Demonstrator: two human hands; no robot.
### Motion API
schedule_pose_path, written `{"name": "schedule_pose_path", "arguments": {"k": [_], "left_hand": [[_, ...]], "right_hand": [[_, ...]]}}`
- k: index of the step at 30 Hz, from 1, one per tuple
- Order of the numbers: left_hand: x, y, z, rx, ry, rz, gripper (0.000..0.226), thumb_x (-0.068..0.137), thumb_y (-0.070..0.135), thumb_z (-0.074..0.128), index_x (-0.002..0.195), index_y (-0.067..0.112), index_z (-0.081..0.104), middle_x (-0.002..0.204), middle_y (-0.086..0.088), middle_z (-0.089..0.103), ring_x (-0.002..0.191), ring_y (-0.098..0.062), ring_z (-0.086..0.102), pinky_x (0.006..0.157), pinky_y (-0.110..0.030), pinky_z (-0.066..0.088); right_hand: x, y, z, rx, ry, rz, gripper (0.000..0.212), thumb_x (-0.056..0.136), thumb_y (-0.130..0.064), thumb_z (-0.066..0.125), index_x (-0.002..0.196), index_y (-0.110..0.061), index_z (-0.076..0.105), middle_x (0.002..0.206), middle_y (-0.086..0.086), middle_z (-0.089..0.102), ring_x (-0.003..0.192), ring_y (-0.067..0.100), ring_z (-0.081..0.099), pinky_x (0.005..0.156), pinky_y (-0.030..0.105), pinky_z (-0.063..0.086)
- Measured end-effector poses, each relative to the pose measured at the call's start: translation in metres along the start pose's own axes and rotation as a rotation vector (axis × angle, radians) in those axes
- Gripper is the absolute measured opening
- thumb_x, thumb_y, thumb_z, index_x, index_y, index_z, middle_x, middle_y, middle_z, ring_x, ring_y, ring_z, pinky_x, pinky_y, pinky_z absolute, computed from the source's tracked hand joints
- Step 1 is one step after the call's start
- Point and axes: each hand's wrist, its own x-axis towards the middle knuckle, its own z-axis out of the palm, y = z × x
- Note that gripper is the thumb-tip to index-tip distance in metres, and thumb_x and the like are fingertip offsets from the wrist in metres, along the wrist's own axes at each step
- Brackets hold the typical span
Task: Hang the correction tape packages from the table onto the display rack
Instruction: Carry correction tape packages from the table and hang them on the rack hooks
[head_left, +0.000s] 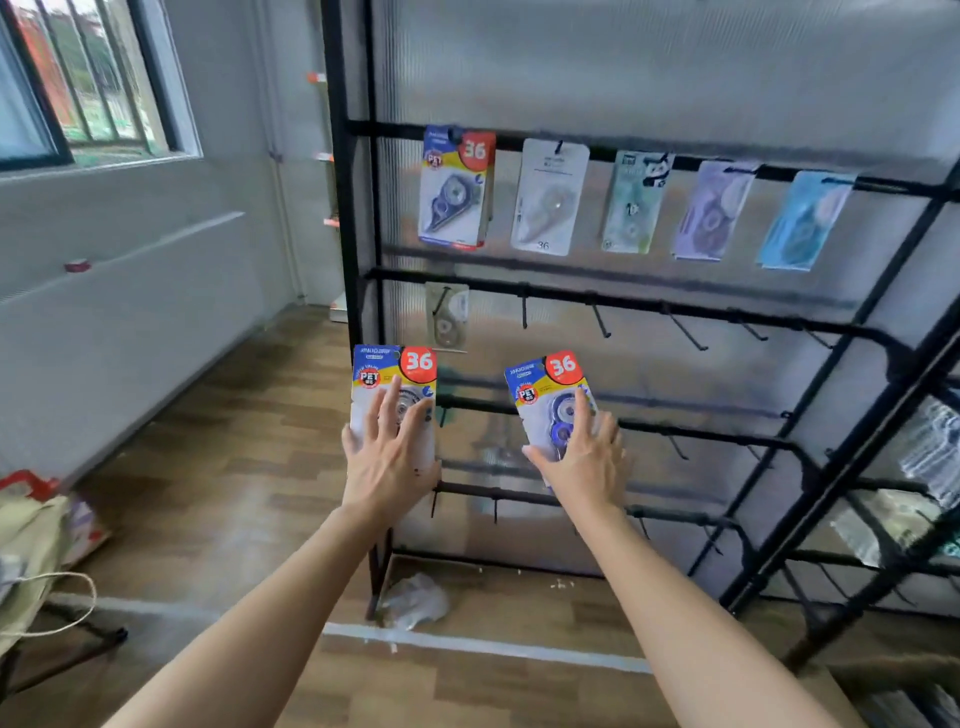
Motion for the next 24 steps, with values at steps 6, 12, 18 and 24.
{"name": "schedule_pose_path", "arguments": {"k": [6, 12, 18, 24], "left_hand": [[0.096, 0.0, 0.0, 0.013, 0.088, 0.125, 0.074, 0.078, 0.042, 0.064, 0.144, 0.028, 0.034, 0.158, -0.009, 0.008, 0.144, -0.026, 0.004, 0.103, -0.055, 0.026], [0.162, 0.004, -0.013, 0.018, 0.163, 0.178, 0.074, 0.08, 0.039, 0.064, 0.145, 0.025, 0.032, 0.159, -0.009, 0.003, 0.144, -0.026, -0.001, 0.105, -0.06, 0.022], [0.211, 0.015, -0.038, 0.06, 0.248, 0.218, 0.076, 0.081, 0.044, 0.063, 0.146, 0.024, 0.028, 0.159, -0.008, -0.002, 0.144, -0.025, -0.006, 0.108, -0.06, 0.017], [0.249, 0.032, -0.061, 0.044, 0.323, 0.276, 0.074, 0.08, 0.043, 0.064, 0.143, 0.023, 0.03, 0.158, -0.009, 0.001, 0.143, -0.026, -0.003, 0.108, -0.061, 0.018]], "right_hand": [[0.078, -0.014, 0.004, -0.008, 0.069, 0.032, 0.096, 0.075, -0.064, 0.061, 0.148, -0.02, 0.017, 0.123, 0.012, 0.04, 0.107, 0.029, 0.047, 0.086, 0.039, 0.043], [0.128, -0.031, 0.014, 0.049, 0.117, 0.027, 0.099, 0.072, -0.064, 0.065, 0.149, -0.019, 0.02, 0.124, 0.014, 0.041, 0.107, 0.032, 0.048, 0.085, 0.039, 0.041], [0.158, -0.039, 0.029, 0.069, 0.136, -0.016, 0.103, 0.071, -0.069, 0.063, 0.149, -0.018, 0.02, 0.132, 0.018, 0.038, 0.114, 0.034, 0.045, 0.089, 0.041, 0.042], [0.178, -0.044, 0.039, 0.089, 0.123, -0.049, 0.103, 0.072, -0.07, 0.061, 0.15, -0.022, 0.015, 0.138, 0.015, 0.033, 0.12, 0.032, 0.041, 0.093, 0.041, 0.041]]}}
